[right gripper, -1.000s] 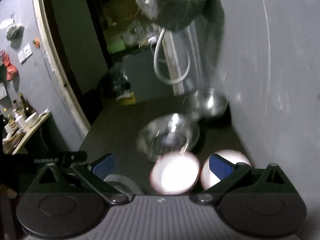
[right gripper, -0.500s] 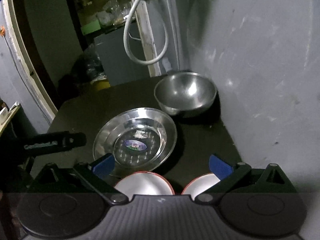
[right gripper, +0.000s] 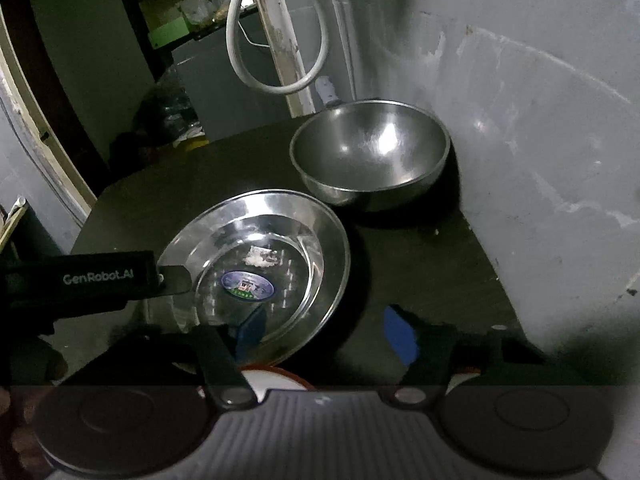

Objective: Organize plates and bowls
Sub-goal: 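Grip the rim of the logo steel plate with both tools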

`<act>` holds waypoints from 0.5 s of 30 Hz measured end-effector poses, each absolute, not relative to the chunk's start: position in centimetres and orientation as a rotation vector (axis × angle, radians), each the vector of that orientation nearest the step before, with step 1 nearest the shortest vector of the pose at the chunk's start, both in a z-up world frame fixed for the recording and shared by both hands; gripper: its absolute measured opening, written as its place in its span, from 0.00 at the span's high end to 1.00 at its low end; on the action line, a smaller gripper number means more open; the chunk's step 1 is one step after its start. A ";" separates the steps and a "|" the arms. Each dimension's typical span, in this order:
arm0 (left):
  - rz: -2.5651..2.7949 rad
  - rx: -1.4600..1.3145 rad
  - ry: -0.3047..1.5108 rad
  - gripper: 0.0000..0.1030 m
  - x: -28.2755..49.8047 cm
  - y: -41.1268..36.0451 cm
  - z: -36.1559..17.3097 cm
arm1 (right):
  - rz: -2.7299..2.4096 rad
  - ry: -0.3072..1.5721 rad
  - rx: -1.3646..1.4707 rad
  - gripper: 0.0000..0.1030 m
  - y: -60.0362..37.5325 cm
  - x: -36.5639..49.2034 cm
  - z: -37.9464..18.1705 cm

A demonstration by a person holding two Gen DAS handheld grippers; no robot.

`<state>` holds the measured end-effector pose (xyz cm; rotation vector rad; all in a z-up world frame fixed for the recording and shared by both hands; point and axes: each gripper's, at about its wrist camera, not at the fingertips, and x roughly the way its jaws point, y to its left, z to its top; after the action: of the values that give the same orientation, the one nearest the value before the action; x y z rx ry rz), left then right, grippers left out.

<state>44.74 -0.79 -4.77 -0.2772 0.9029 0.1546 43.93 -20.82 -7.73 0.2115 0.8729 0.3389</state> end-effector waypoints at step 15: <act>0.098 -0.293 0.915 0.79 44.8 -0.6 -5.1 | 0.370 0.868 0.252 0.72 -20.8 44.4 -8.2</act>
<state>44.84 -0.64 -5.15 -0.2928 0.9146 0.0980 44.37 -20.78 -8.17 0.2521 0.8684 0.3705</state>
